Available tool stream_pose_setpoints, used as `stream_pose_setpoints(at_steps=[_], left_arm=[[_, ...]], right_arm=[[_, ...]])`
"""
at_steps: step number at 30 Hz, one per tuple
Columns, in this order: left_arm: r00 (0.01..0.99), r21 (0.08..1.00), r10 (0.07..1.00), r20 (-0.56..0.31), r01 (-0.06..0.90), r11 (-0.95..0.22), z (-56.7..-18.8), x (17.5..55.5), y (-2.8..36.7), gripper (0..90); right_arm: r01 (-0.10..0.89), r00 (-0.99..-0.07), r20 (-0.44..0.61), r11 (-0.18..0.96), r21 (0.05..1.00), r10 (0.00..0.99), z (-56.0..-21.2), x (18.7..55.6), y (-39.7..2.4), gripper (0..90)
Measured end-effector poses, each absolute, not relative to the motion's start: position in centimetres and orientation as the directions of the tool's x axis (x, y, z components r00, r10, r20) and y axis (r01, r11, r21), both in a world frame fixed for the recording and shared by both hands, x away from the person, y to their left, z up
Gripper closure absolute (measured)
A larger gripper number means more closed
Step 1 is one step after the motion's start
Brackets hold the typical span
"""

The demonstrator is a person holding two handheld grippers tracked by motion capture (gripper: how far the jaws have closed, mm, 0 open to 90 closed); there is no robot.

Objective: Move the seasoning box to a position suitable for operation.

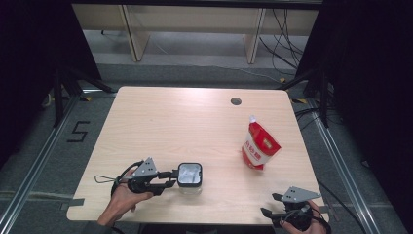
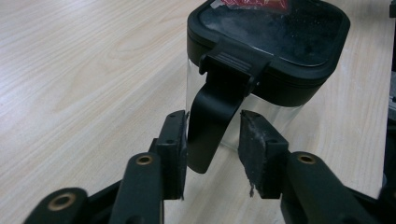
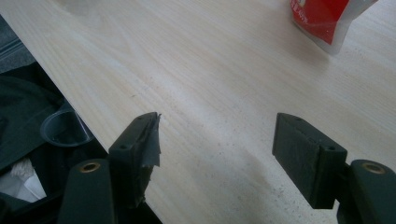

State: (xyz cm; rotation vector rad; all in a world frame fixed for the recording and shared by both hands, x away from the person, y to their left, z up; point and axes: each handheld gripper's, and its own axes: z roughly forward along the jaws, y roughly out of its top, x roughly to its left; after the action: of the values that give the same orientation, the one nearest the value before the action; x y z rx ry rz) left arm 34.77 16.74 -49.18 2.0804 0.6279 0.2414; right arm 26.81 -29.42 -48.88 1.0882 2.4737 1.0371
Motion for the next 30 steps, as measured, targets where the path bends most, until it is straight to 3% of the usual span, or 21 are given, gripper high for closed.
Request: stream_pose_setpoints(at_steps=[7,30], left_arm=[[0.853,0.827,0.518,-0.062,0.334,-0.453,-49.1,34.4,16.8,71.5],[0.862,0.811,0.507,-0.005,0.3,-0.502,-48.8,34.7,13.9,73.0]], right_arm=[[0.545,-0.693,0.059,0.469,0.695,0.719,-48.9,26.8,-29.4,32.7],[0.533,-0.705,0.051,0.48,0.697,0.708,-48.9,26.9,-29.4,33.0]])
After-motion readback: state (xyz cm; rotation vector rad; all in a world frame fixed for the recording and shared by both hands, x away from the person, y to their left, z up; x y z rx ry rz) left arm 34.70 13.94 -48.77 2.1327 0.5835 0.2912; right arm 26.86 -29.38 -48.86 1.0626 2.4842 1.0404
